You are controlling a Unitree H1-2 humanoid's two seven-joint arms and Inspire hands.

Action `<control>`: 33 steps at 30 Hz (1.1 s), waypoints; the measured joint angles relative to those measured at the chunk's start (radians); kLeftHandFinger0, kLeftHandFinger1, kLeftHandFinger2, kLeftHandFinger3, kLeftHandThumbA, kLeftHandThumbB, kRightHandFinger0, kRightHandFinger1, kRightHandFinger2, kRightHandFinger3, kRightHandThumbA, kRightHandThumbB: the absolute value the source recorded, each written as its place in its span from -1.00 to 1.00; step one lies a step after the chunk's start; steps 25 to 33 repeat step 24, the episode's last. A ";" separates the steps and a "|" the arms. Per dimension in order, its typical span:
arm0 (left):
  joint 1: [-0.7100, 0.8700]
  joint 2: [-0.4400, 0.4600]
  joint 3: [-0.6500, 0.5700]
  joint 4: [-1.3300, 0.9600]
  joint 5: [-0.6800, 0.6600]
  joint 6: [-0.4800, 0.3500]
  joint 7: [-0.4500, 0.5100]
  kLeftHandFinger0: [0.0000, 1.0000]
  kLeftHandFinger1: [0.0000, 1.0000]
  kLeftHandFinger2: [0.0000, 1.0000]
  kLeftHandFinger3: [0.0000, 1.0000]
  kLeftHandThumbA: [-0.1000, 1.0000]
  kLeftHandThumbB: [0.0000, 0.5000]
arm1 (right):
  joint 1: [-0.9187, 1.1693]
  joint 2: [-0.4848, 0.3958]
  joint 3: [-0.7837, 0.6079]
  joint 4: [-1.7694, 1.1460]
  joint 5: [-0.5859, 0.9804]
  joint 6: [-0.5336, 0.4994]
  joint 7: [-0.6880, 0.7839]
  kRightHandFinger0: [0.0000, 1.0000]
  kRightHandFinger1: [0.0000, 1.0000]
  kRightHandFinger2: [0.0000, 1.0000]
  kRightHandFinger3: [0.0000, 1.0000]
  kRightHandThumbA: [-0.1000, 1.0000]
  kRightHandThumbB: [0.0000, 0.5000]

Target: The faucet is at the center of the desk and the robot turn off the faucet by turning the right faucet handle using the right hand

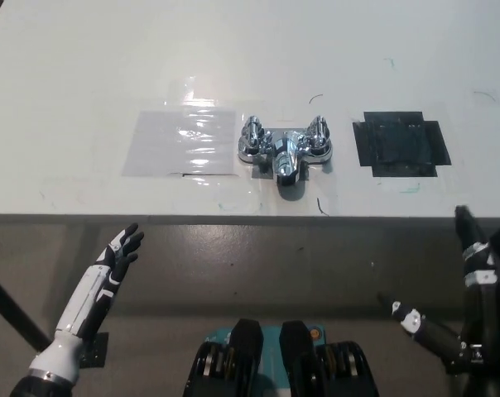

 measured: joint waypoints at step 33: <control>0.004 -0.003 0.012 0.002 -0.011 -0.010 -0.013 1.00 1.00 1.00 1.00 1.00 0.68 | -0.062 0.061 -0.083 0.281 0.144 -0.017 0.186 1.00 1.00 1.00 1.00 1.00 -0.05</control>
